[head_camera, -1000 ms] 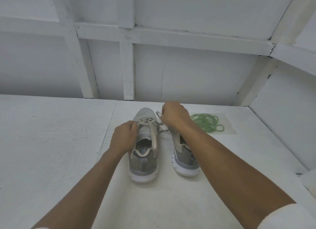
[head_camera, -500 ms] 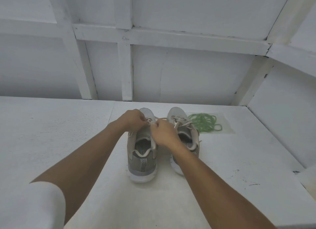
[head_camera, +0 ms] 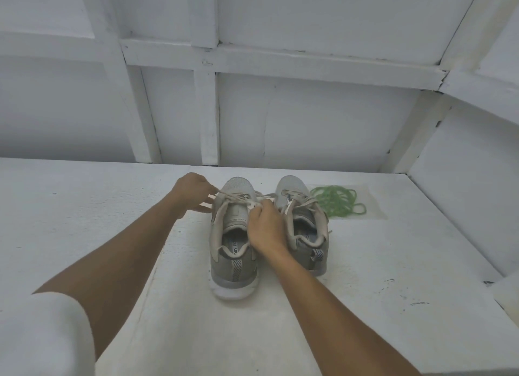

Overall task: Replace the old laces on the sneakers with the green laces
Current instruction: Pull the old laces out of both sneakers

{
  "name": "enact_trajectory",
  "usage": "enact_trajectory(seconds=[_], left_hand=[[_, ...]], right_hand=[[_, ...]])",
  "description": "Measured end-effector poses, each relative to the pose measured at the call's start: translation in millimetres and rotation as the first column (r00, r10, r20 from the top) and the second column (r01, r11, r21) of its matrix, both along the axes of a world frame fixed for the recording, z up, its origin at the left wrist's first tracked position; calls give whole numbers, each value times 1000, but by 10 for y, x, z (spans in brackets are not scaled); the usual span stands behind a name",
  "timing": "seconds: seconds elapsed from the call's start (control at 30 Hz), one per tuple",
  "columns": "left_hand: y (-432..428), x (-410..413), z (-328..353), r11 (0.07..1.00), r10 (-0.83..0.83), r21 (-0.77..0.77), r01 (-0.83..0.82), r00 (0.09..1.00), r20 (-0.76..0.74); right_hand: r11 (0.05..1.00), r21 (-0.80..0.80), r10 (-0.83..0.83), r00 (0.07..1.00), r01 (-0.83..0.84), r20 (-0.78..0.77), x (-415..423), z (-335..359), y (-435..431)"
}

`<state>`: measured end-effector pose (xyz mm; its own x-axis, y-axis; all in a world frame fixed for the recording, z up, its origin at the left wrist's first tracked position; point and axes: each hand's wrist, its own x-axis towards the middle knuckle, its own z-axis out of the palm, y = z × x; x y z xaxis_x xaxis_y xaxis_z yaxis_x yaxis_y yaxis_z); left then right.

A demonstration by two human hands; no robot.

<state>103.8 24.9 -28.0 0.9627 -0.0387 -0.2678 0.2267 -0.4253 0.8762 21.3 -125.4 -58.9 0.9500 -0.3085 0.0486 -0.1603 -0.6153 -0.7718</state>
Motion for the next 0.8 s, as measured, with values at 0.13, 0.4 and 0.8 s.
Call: enact_trajectory(seconds=[0.13,0.4,0.8], left_hand=[[-15,50,-71,974,-133,197,114,987,88],[-276,18,-66,643,-584,648,409,809,69],[190,285,287,739,-327,670,76,909,258]], right_hand=[[1000,8,-19,1000,19,23,-5,-20,9],[1000,9,-17,999,16,30,-7,-31,20],[1000,-8,-13,998,14,54,-11,-48,21]])
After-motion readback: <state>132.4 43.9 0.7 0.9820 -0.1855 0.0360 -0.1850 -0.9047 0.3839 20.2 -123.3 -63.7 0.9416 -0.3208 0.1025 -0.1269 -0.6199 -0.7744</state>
